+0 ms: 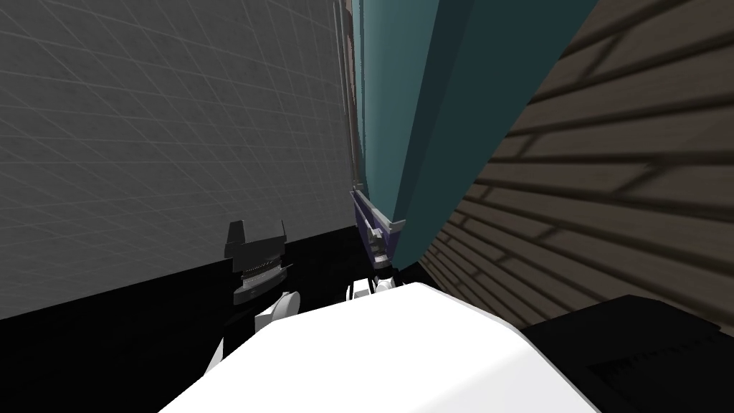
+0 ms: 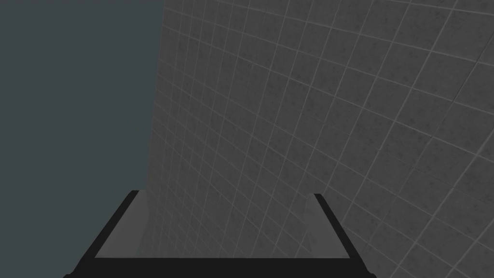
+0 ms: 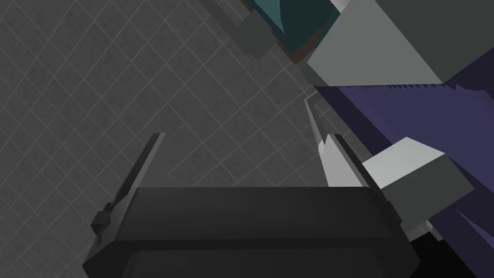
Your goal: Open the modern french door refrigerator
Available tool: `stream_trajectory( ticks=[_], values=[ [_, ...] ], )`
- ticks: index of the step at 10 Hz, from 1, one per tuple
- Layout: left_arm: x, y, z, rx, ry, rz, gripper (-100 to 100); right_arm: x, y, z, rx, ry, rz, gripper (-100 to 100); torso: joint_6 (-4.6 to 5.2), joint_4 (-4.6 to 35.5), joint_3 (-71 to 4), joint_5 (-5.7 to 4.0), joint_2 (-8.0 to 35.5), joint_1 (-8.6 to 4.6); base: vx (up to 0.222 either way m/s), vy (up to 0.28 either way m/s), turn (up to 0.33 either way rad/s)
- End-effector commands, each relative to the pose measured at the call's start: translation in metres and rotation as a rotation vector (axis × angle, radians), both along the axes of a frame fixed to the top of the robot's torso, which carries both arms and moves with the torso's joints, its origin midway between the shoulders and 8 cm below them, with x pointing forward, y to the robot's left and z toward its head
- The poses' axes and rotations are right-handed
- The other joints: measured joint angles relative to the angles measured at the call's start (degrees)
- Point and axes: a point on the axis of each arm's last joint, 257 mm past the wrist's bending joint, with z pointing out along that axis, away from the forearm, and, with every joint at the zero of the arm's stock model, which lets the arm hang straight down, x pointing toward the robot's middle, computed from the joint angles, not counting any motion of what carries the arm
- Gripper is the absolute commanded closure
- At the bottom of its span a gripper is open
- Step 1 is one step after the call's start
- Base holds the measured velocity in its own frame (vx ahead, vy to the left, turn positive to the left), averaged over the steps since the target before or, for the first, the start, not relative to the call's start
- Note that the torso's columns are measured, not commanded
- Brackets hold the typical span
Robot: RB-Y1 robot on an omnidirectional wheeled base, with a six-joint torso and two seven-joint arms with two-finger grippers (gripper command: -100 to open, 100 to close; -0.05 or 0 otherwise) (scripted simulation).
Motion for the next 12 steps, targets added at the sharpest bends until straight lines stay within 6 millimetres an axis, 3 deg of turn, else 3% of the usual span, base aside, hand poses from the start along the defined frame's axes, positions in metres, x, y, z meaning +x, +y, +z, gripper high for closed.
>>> stream_trajectory(
  ticks=[1,2,3,4,9,12],
  values=[
    [0.000,0.000,0.000,0.000,0.000,0.000,0,0.002,0.004,-0.022,0.063,0.049,0.048,-100,0.01,0.00,-0.01,0.00,-0.01,-0.01,0.002,-0.029,0.060],
    [0.000,0.000,0.000,0.000,0.000,0.000,0,0.002,0.004,-0.022,0.089,0.050,0.060,-100,0.01,0.00,-0.01,-0.01,-0.02,-0.03,0.006,-0.028,0.039],
    [0.000,0.000,0.000,0.000,0.000,0.000,0,0.002,0.006,-0.036,0.110,0.081,0.080,-100,0.00,-0.14,-0.04,-0.04,-0.11,-0.02,0.000,-0.032,0.060],
    [0.000,0.000,0.000,0.000,0.000,0.000,0,0.002,0.006,-0.036,0.137,0.083,0.091,-100,-0.06,-0.41,-0.16,-0.12,-0.41,-0.06,-0.001,-0.022,0.054],
    [0.000,0.000,0.000,0.000,0.000,0.000,0,0.003,0.006,-0.073,0.245,0.170,0.156,-100,0.14,-0.92,-0.31,-0.25,-0.69,-0.31,0.003,-0.024,0.046],
    [0.000,0.000,0.000,0.000,0.000,0.000,0,0.002,0.004,-0.084,0.297,0.197,0.180,-100,0.12,-0.84,-0.17,-0.21,-0.49,-0.25,0.003,-0.018,0.040]
  ],
)
